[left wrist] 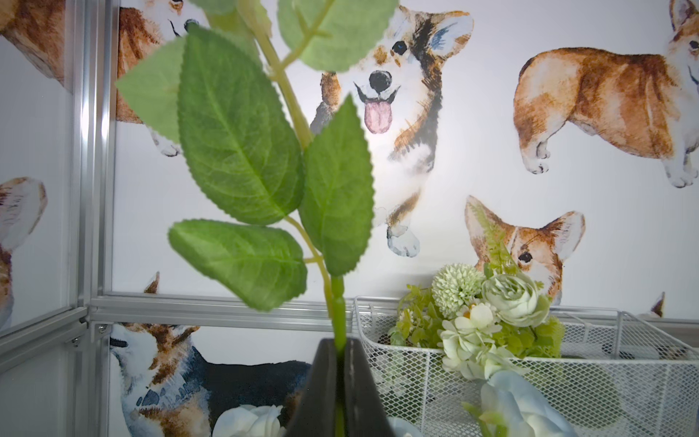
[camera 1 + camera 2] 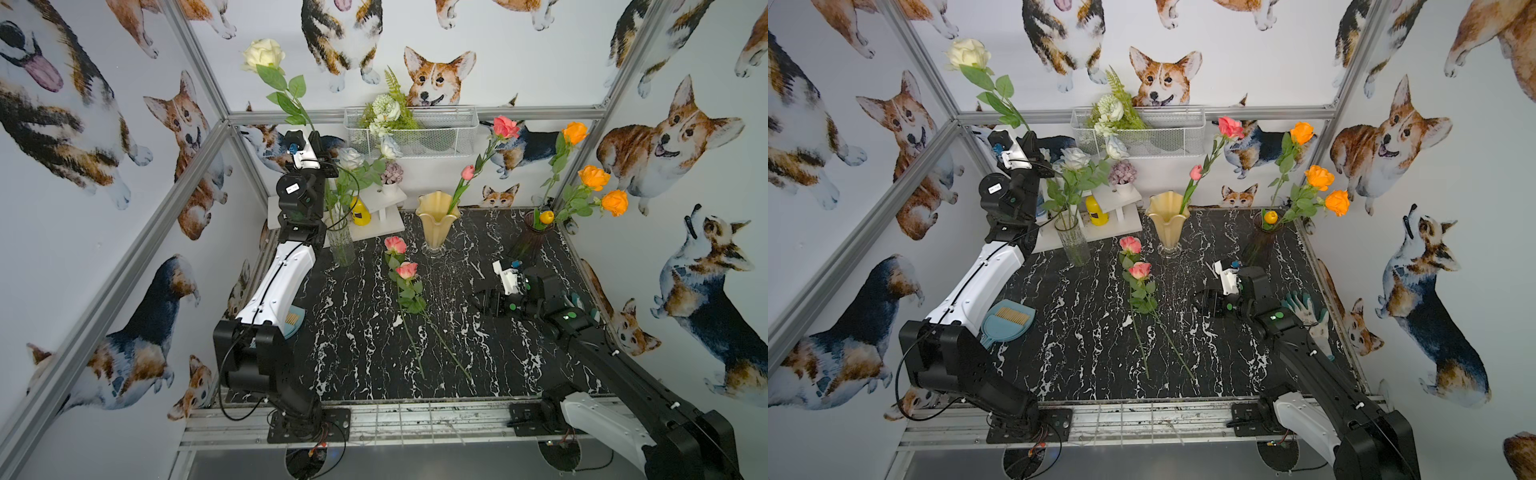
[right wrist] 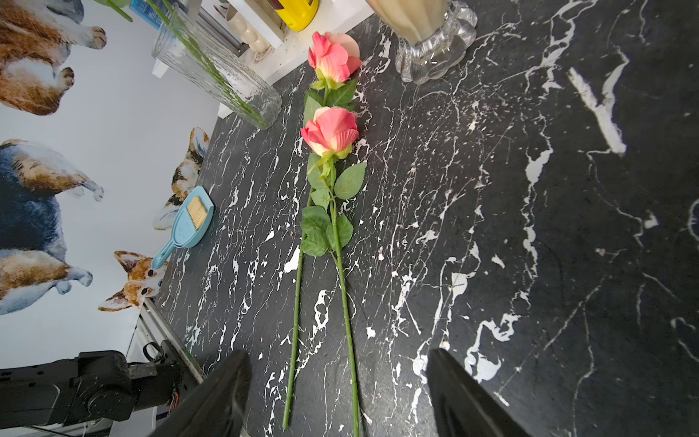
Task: Arrange the flowers in different vases according to their variety
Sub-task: Insert the flower into the vase.
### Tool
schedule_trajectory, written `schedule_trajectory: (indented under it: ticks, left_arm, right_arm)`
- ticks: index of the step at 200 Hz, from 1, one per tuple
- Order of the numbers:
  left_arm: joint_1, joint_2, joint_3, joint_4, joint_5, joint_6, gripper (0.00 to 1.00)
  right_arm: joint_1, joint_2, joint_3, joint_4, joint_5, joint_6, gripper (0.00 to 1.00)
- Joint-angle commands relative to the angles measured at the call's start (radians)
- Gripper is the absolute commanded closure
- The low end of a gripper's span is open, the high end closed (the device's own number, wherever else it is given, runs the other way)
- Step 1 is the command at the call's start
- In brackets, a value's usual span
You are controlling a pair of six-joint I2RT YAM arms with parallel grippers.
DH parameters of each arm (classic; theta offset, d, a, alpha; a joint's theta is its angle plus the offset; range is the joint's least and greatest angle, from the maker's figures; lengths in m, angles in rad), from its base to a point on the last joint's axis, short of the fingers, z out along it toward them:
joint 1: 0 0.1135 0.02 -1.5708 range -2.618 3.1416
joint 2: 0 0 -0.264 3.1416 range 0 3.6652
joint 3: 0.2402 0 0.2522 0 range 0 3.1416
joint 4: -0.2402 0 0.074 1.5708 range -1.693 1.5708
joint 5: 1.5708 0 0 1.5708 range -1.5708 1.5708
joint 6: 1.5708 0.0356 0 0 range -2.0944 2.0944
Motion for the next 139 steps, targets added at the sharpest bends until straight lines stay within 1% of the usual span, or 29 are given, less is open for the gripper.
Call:
schedule_trajectory:
  ticks: [1, 24, 70, 73, 75, 83, 90, 94, 99, 104, 107, 139]
  left_arm:
    - [0.005, 0.010, -0.042, 0.099, 0.017, -0.020, 1.00]
    - [0.008, 0.030, -0.107, 0.145, 0.034, -0.028, 1.00]
    - [0.008, 0.037, -0.206, 0.162, 0.010, -0.050, 0.99]
    - [0.008, 0.034, -0.210, 0.158, 0.008, -0.052, 0.90]
    - [0.008, 0.032, -0.214, 0.155, 0.008, -0.053, 0.81]
    - [0.008, 0.025, -0.225, 0.141, 0.009, -0.054, 0.49]
    - [0.008, 0.013, -0.234, 0.122, 0.007, -0.059, 0.27]
    - [0.008, 0.007, -0.239, 0.112, 0.008, -0.063, 0.17]
    - [0.008, -0.001, -0.244, 0.095, 0.007, -0.066, 0.08]
    - [0.008, -0.010, -0.248, 0.075, 0.008, -0.068, 0.02]
    - [0.008, -0.016, -0.250, 0.063, 0.008, -0.069, 0.00]
    - [0.006, -0.073, -0.266, -0.075, 0.012, -0.067, 0.00]
  right_arm:
    - [0.002, 0.007, 0.010, 0.045, 0.013, 0.004, 0.22]
    - [0.002, 0.013, 0.012, 0.054, 0.013, 0.006, 0.22]
    - [0.018, 0.037, 0.013, 0.060, 0.018, 0.005, 0.22]
    - [0.023, 0.038, 0.013, 0.061, 0.018, 0.005, 0.22]
    - [0.026, 0.040, 0.013, 0.063, 0.019, 0.004, 0.22]
    - [0.042, 0.048, 0.013, 0.064, 0.023, 0.003, 0.21]
    - [0.057, 0.059, 0.015, 0.064, 0.028, 0.000, 0.21]
    - [0.066, 0.067, 0.016, 0.064, 0.031, -0.002, 0.21]
    - [0.079, 0.075, 0.018, 0.062, 0.038, -0.004, 0.21]
    - [0.090, 0.083, 0.021, 0.061, 0.044, -0.008, 0.21]
    - [0.098, 0.087, 0.021, 0.062, 0.048, -0.007, 0.21]
    - [0.164, 0.135, 0.046, 0.049, 0.073, -0.026, 0.21]
